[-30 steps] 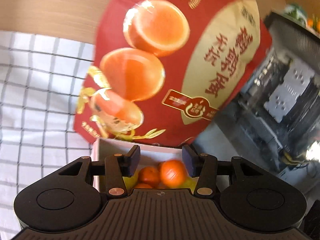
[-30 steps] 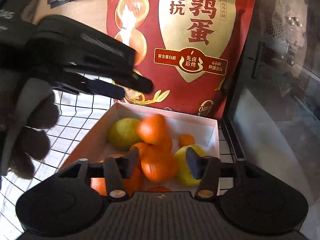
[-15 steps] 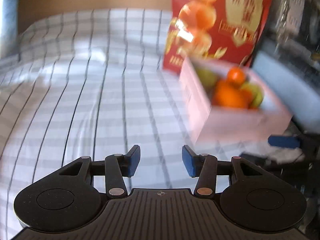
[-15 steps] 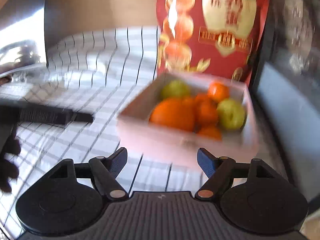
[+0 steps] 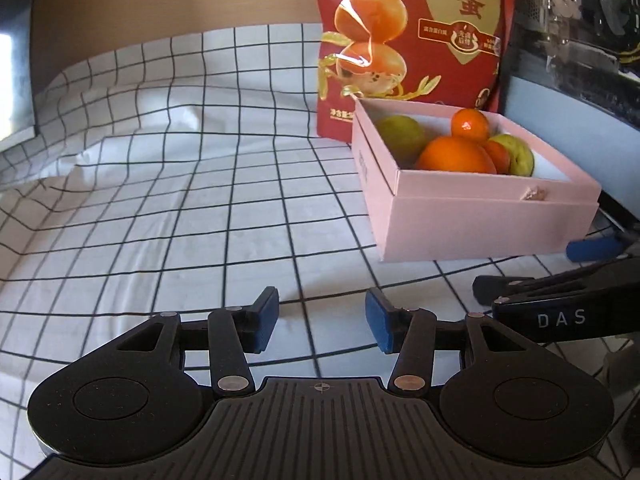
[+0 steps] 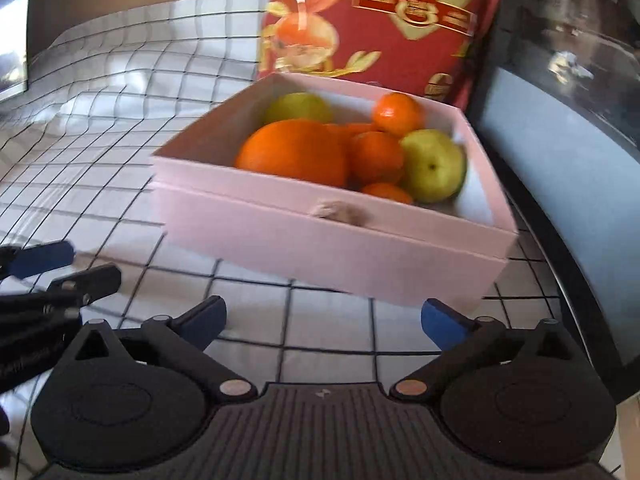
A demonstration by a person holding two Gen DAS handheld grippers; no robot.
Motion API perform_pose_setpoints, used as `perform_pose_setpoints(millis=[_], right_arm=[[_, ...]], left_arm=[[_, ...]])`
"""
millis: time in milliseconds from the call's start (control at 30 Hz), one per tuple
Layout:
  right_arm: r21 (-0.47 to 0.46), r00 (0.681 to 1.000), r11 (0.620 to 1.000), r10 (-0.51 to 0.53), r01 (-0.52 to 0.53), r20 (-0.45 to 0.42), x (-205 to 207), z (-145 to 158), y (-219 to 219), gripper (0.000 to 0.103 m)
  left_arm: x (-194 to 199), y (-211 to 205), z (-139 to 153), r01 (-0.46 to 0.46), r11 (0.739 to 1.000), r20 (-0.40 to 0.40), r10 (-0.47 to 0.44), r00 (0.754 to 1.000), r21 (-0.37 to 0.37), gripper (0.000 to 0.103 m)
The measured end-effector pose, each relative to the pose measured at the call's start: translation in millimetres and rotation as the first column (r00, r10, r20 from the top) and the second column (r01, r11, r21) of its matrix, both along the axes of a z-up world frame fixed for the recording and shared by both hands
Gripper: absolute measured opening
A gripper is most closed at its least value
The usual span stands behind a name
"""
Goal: Organize fruits
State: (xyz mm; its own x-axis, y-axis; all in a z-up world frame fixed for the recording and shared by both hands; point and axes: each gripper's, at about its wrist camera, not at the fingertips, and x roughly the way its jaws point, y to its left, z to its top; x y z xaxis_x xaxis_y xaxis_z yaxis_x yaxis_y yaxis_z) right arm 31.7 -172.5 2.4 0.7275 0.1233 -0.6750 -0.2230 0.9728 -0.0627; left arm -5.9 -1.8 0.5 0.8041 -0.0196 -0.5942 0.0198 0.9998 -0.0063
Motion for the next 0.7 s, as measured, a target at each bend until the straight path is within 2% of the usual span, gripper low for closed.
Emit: perform_pose_setpoints(millis=[100,333,700], right_arm=[[0.058,1.000,0.998,0.000,0.000,0.000,3.2,-3.6,-8.4,0.103],[0.069,0.998,0.998,-0.019,0.015,0.056,-5.0,-9.0,-6.3,0.103],[0.071,0.998,0.997,-0.022,0.018,0.055,-4.9,-7.3,-7.5,0.103]], left_arm=[[1.8,-3.0,-0.5,-0.002,1.000,0.000,0.002,1.000,0.014,0.056],[1.9,-1.6,-0.7,-0.004,1.000,-0.001,0.004,1.000,0.010,0.056],[1.6,-0.5,-0.5,-0.003,1.000,-0.001,0.003,1.000,0.004,0.056]])
